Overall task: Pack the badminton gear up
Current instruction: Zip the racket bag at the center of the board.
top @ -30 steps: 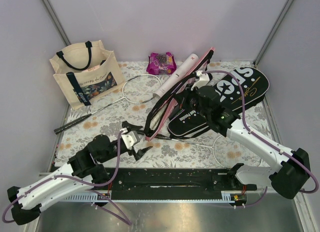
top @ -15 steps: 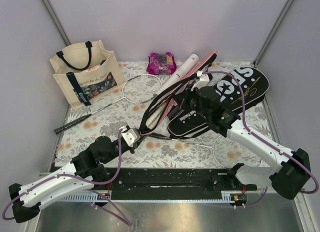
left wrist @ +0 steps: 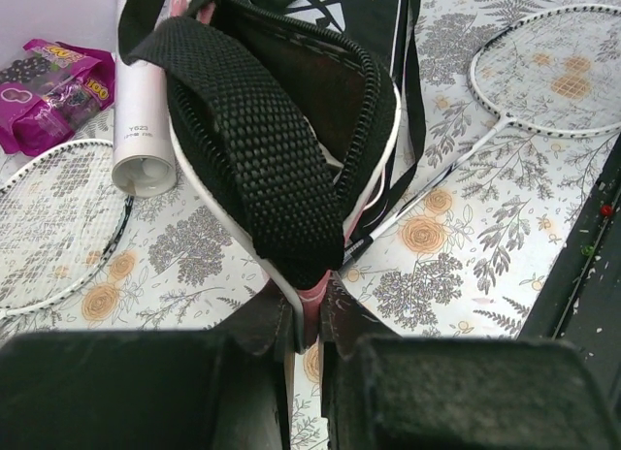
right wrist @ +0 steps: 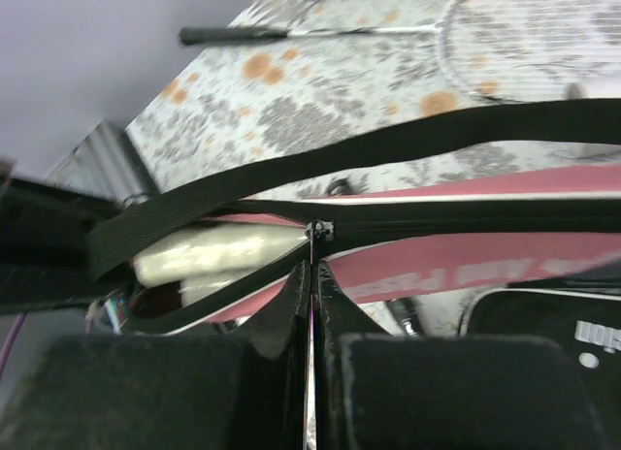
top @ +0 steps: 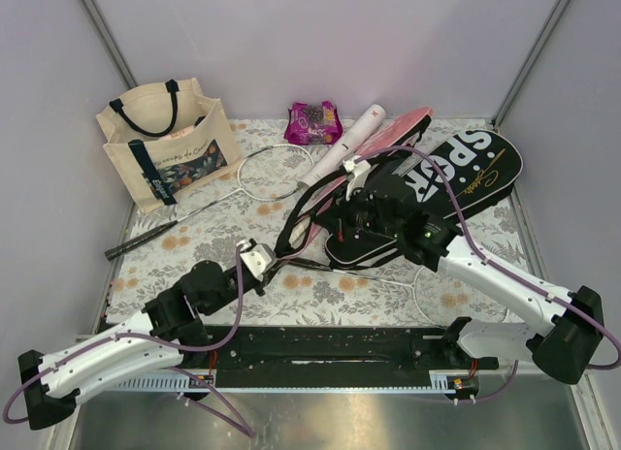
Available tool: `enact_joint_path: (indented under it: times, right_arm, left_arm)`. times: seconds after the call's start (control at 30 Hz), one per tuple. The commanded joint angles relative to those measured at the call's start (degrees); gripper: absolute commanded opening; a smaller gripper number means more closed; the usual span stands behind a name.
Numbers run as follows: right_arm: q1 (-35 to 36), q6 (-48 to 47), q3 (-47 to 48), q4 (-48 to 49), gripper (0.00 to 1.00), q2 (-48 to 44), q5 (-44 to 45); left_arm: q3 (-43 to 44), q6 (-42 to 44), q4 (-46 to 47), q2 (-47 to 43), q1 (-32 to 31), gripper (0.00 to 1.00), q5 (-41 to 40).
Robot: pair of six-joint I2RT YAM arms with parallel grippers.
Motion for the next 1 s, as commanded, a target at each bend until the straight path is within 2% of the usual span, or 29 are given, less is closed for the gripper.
enact_joint_path:
  times: [0.0, 0.43, 0.73, 0.97]
  right_arm:
    - [4.64, -5.26, 4.14, -2.02, 0.00, -1.43, -6.40]
    - [14.58, -5.70, 8.18, -2.02, 0.00, 1.47, -5.17]
    - [18.09, -9.38, 12.75, -10.00, 0.00, 2.88, -7.45]
    - [18.18, -11.76, 14.16, -14.93, 0.00, 0.51, -8.07]
  left_arm:
    - [5.55, -5.58, 1.62, 3.37, 0.01, 0.00, -3.03]
    - [9.34, -9.71, -1.22, 8.92, 0.01, 0.00, -2.94]
    - [11.79, -12.62, -3.93, 11.99, 0.27, 0.00, -4.70]
    - [12.59, -16.66, -5.52, 12.44, 3.26, 0.00, -3.48]
